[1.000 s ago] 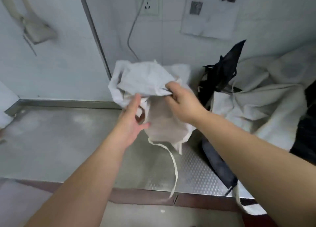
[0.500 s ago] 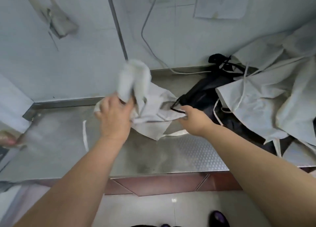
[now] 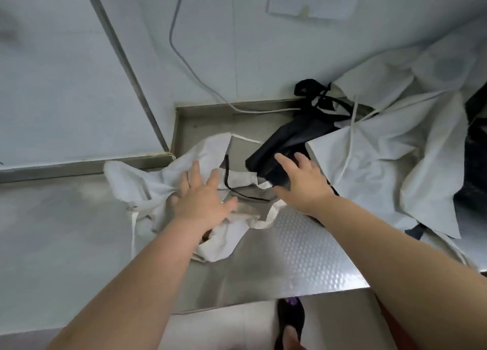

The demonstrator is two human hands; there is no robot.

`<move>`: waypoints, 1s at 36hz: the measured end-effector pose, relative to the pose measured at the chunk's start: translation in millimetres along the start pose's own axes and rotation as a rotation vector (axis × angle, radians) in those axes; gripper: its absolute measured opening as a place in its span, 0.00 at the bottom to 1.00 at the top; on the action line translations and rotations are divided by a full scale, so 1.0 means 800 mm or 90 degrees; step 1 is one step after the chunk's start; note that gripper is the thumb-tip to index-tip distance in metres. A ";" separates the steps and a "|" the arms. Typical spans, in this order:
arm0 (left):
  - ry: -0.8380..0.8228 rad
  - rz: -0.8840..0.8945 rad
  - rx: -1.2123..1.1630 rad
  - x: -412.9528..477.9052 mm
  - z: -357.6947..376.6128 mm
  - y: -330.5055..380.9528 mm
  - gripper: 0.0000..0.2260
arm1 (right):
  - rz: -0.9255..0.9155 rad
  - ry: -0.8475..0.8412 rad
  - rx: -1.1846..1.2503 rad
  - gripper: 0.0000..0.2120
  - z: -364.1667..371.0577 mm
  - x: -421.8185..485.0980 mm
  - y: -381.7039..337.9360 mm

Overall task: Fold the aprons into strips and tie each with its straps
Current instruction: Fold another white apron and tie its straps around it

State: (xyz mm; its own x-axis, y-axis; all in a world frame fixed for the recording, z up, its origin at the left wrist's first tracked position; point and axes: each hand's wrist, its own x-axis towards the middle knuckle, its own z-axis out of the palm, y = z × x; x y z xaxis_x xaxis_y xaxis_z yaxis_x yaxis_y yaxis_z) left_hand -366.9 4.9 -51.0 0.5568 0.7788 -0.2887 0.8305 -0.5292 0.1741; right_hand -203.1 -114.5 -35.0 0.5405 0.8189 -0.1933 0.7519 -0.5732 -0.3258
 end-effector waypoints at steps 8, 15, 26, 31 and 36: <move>-0.077 -0.059 0.056 0.078 0.039 0.039 0.44 | -0.169 -0.078 -0.247 0.37 0.002 0.110 0.044; -0.143 -0.140 0.060 0.128 0.063 0.063 0.45 | -0.198 -0.271 -0.320 0.40 0.029 0.186 0.088; -0.174 -0.102 0.026 0.163 0.068 0.119 0.46 | 0.186 -0.267 -0.327 0.30 -0.021 0.219 0.201; -0.102 -0.024 0.038 0.163 0.064 0.138 0.53 | 0.261 -0.244 -0.344 0.31 -0.042 0.203 0.224; -0.132 -0.117 0.017 0.157 0.059 0.117 0.52 | 0.135 -0.075 -0.265 0.20 -0.033 0.187 0.177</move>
State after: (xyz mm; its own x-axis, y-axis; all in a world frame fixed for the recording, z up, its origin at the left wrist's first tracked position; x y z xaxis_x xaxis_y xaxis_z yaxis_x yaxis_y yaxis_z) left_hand -220.2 37.0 -115.4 0.3795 0.7788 -0.4995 0.9148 -0.3966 0.0767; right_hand -5.9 -74.1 -85.8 0.6695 0.6673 -0.3263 0.7303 -0.6716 0.1249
